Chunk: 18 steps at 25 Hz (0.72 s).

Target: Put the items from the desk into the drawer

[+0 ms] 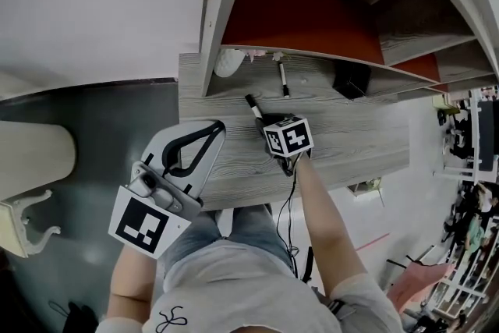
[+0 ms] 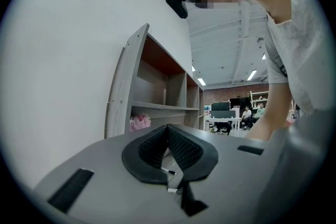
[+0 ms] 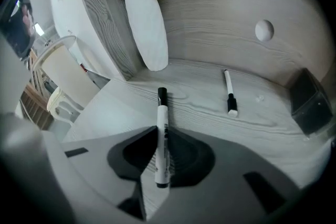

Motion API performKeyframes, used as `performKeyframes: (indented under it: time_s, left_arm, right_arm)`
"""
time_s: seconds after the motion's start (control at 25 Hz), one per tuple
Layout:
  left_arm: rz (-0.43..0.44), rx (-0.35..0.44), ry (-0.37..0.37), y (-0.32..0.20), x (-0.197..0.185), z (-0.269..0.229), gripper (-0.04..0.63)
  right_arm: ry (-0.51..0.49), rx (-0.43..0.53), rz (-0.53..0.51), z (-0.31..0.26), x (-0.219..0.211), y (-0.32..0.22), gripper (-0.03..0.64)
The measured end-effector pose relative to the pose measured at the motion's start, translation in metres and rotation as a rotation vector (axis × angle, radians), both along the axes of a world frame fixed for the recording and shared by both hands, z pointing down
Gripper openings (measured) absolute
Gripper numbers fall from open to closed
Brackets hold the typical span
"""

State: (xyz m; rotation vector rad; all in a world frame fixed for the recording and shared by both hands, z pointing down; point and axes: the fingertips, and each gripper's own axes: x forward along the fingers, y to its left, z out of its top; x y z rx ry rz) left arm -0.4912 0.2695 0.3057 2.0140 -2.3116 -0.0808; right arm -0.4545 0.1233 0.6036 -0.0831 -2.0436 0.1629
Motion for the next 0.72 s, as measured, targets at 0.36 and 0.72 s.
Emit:
performKeyframes:
  time_s: [0.36, 0.72]
  left_arm:
    - [0.004, 0.004, 0.0, 0.0, 0.0, -0.001, 0.009]
    - [0.055, 0.015, -0.016, -0.011, 0.012, -0.007, 0.009]
  right_arm:
    - [-0.028, 0.04, -0.007, -0.002, 0.0, 0.002, 0.072]
    - [-0.202, 0.018, 0.026, -0.049, -0.005, 0.014, 0.071]
